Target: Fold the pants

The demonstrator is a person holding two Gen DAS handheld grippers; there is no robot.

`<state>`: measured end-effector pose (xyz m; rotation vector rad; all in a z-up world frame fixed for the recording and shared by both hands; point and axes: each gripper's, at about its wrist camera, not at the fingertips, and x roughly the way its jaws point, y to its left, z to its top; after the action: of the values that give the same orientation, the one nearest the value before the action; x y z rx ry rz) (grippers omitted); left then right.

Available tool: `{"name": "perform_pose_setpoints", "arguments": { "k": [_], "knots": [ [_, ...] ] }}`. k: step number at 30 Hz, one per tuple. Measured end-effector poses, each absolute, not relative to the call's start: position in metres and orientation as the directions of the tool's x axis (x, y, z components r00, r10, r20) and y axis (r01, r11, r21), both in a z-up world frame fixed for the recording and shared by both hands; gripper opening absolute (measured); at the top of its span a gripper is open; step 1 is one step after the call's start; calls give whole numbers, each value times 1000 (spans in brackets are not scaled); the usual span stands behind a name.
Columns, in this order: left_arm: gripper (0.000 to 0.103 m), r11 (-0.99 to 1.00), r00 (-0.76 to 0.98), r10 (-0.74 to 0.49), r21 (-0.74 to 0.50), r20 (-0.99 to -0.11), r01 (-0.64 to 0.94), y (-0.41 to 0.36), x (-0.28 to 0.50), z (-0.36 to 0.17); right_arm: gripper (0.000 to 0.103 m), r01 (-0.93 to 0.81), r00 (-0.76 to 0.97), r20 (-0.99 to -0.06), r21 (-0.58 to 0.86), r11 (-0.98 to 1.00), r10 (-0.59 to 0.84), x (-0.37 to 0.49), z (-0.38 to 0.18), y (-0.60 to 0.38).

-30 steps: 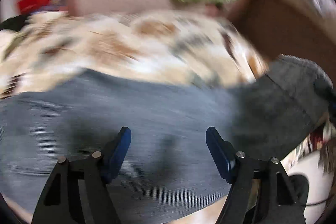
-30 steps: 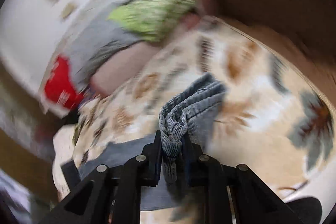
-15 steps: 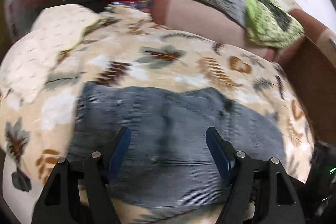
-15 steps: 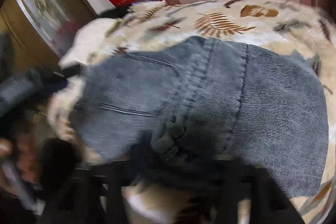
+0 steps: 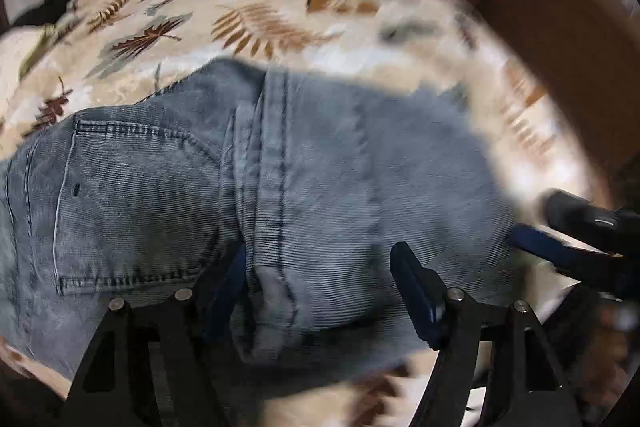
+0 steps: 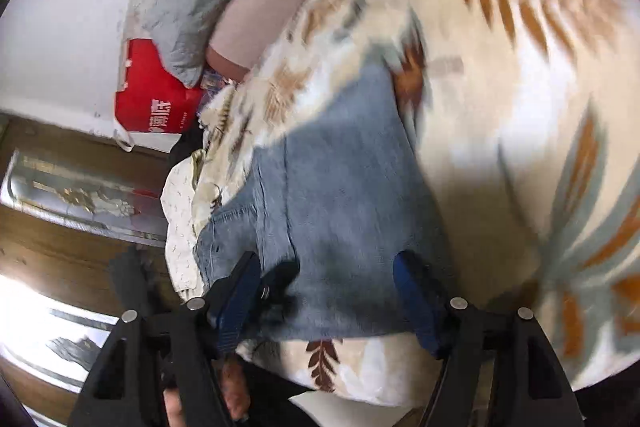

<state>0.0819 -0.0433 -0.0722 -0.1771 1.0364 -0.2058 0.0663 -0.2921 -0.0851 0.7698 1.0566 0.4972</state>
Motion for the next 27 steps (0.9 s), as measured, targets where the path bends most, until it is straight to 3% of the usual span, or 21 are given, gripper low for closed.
{"name": "perform_pose_setpoints", "arguments": {
  "k": [5,9,12,15,27],
  "knots": [
    [73,823,513,-451,-563,-730,-78,17,81,-54,73,-23,476,-545,777,629,691,82,-71,-305],
    [64,738,504,-523,-662,-687,-136,21,66,-53,73,-26,451,-541,787,616,710,67,-85,-304],
    [64,720,486,-554,-682,-676,-127,6,67,-52,73,-4,448,-535,800,600,717,59,-96,-310],
    [64,758,464,-480,-618,-744,-208,0,67,-64,73,3,453,-525,810,587,721,57,-99,-314],
    [66,781,470,-399,-560,-787,-276,3,54,-71,73,-14,465,-513,810,586,721,49,-95,-319]
  ]
}}
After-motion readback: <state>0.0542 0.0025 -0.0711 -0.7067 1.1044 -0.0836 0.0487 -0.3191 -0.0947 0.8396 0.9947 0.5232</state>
